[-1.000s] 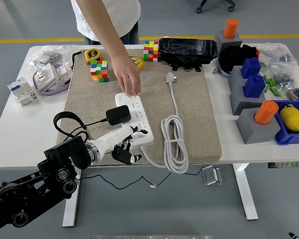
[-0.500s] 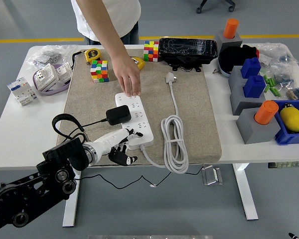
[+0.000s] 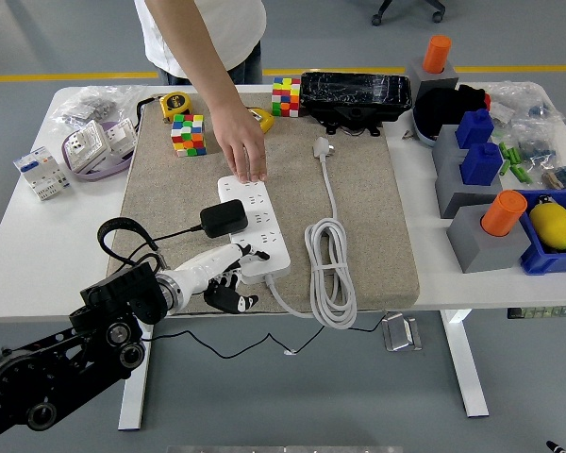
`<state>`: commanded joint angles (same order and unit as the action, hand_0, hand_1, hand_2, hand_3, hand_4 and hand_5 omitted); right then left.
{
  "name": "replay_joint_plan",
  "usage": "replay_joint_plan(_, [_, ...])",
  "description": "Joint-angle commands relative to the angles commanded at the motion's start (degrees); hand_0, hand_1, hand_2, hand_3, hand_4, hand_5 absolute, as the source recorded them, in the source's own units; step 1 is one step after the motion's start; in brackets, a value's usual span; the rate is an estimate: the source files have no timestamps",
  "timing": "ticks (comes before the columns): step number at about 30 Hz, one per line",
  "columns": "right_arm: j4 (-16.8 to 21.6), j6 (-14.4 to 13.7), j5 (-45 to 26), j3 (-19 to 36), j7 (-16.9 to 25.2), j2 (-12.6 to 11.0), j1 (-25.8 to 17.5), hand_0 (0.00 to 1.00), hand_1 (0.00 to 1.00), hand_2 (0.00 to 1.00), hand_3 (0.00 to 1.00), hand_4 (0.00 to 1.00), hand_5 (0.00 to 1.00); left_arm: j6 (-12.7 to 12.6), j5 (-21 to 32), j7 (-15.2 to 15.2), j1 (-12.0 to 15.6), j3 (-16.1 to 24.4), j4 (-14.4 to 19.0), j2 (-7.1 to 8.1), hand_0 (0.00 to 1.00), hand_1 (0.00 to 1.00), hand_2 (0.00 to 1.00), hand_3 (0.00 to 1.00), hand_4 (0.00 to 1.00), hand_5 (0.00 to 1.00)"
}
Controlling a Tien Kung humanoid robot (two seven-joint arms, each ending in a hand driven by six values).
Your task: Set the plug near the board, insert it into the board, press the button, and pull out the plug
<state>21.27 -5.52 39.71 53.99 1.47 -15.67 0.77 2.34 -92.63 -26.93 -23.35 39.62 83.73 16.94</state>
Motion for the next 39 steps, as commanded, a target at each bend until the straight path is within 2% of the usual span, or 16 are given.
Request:
replay_joint_plan(10, [0.01,0.01,0.0,0.0,0.0,0.04,-0.01,0.595,0.619,0.614,0.546,0.925,0.471,-0.41,-0.68,-0.01,0.08,-0.43,-1.9,-0.04,0.068,0.076,0.143,0.856,0.671,0.002])
replay_joint_plan(13, [0.02,-0.01,0.04,0.14,0.01,0.03,-0.01,0.595,0.619,0.614,0.546,0.925,0.471,-0.22,-0.14,0.17,0.18,-0.34,-1.05,0.09,0.068,0.076,0.143,0.856,0.671,0.002])
replay_joint_plan(14, [0.04,0.0,0.07,0.15,0.01,0.01,-0.01,0.595,0.62,0.615,0.547,0.925,0.477,-0.16,0.33,0.3,0.22,-0.2,-0.53,0.13,0.07,0.078,0.145,0.84,0.631,0.002])
replay_joint_plan(19, [0.06,0.01,0.08,0.06,0.01,0.0,-0.05,0.595,0.62,0.615,0.547,0.925,0.477,-0.91,4.72,2.91,0.3,1.08,2.36,0.33,0.07,0.078,0.145,0.84,0.631,0.002])
replay_joint_plan(20, [0.05,0.0,0.06,0.04,0.01,0.02,-0.05,0.596,0.62,0.614,0.547,0.925,0.477,-1.23,6.4,3.79,0.29,1.32,2.7,0.36,0.087,0.068,0.149,0.712,0.698,0.142])
replay_joint_plan(23, [0.07,0.01,0.05,0.0,0.02,0.05,-0.06,0.596,0.62,0.614,0.547,0.925,0.477,-2.51,9.24,6.17,0.33,1.57,2.63,0.32,0.087,0.068,0.149,0.712,0.698,0.142])
replay_joint_plan(25, [0.05,0.02,0.05,-0.03,0.0,0.08,-0.05,0.596,0.62,0.614,0.547,0.925,0.477,-3.94,10.73,7.9,0.41,1.42,1.85,0.24,0.087,0.068,0.149,0.712,0.698,0.142])
replay_joint_plan(26, [0.05,0.02,0.05,-0.04,0.01,0.08,-0.06,0.595,0.619,0.615,0.547,0.926,0.477,-5.0,11.69,8.96,0.48,1.27,1.31,0.22,0.181,0.156,0.29,0.606,0.783,0.257])
replay_joint_plan(31, [-0.02,0.01,0.04,0.01,0.0,0.16,-0.01,0.595,0.619,0.615,0.547,0.926,0.477,-12.32,17.28,15.3,0.72,1.09,-0.87,0.12,0.181,0.156,0.29,0.606,0.783,0.257])
replay_joint_plan(32, [-0.02,0.02,0.04,0.0,0.0,0.17,-0.02,0.595,0.62,0.615,0.546,0.926,0.479,-13.75,18.35,16.65,0.72,1.15,-1.18,0.09,0.276,0.35,0.451,0.515,0.794,0.276])
replay_joint_plan(34, [-0.04,0.01,0.04,0.04,-0.01,0.18,0.0,0.595,0.62,0.615,0.546,0.926,0.479,-16.58,20.05,19.66,0.72,1.41,-1.88,0.03,0.276,0.35,0.451,0.515,0.794,0.276])
replay_joint_plan(37, [-0.02,0.01,0.08,0.06,-0.03,0.14,0.02,0.595,0.62,0.615,0.546,0.926,0.479,-19.36,23.6,25.18,0.8,1.74,-2.89,-0.04,0.276,0.35,0.451,0.515,0.794,0.276])
replay_joint_plan(38, [-0.03,-0.01,0.08,0.07,-0.02,0.14,0.02,0.595,0.619,0.615,0.547,0.927,0.479,-20.01,24.83,27.02,0.87,1.84,-3.14,-0.06,0.347,0.479,0.517,0.512,0.793,0.284])
replay_joint_plan(39, [-0.02,-0.01,0.08,0.06,-0.02,0.13,0.02,0.595,0.619,0.615,0.547,0.927,0.479,-20.69,25.61,28.47,0.93,1.92,-3.3,-0.09,0.347,0.479,0.517,0.512,0.793,0.284])
